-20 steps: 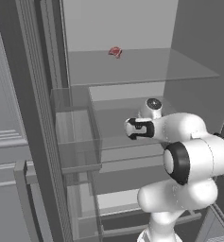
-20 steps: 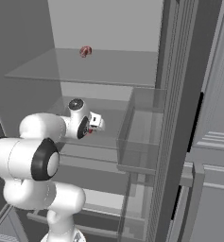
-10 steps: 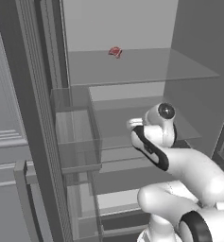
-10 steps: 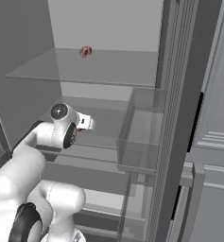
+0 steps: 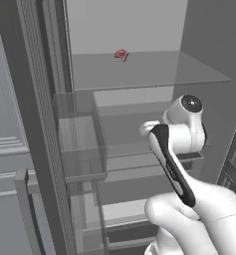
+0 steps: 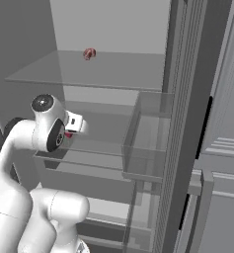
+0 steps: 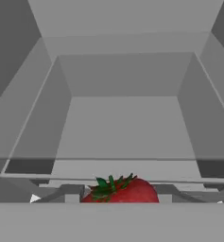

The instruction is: Take the strawberry from the fridge and place it on top of the pancake, located on the dining counter.

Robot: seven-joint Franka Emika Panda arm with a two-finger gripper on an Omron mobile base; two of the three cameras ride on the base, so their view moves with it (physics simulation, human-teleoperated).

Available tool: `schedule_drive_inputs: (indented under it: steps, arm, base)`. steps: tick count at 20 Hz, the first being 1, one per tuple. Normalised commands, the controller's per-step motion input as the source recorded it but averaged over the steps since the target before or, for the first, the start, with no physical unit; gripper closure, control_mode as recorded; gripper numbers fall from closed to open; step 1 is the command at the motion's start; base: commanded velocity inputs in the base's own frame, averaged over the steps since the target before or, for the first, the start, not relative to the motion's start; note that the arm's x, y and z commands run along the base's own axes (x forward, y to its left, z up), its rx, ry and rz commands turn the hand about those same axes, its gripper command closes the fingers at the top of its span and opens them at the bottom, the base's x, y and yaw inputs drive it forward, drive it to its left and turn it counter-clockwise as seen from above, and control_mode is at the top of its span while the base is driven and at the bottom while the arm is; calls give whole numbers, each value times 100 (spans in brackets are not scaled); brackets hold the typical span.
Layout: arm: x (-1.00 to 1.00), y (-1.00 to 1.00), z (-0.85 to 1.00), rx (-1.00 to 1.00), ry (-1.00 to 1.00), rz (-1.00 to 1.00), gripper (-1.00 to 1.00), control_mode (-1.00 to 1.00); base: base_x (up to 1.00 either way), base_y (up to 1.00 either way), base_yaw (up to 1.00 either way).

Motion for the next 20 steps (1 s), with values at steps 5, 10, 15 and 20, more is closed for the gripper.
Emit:
schedule_drive_inputs:
  steps: [5, 10, 15, 20]
  arm:
    - [-99, 0, 50, -2, 15, 0, 100, -100]
    - [-48, 0, 3, -4, 6, 0, 100, -100]
    - [0, 0, 0, 0, 0, 0, 100, -100]
    - [0, 0, 0, 0, 0, 0, 100, 100]
  base:
    - [0, 0, 0]
    - [0, 0, 0]
    - [0, 0, 0]
    - [-1, 0, 0]
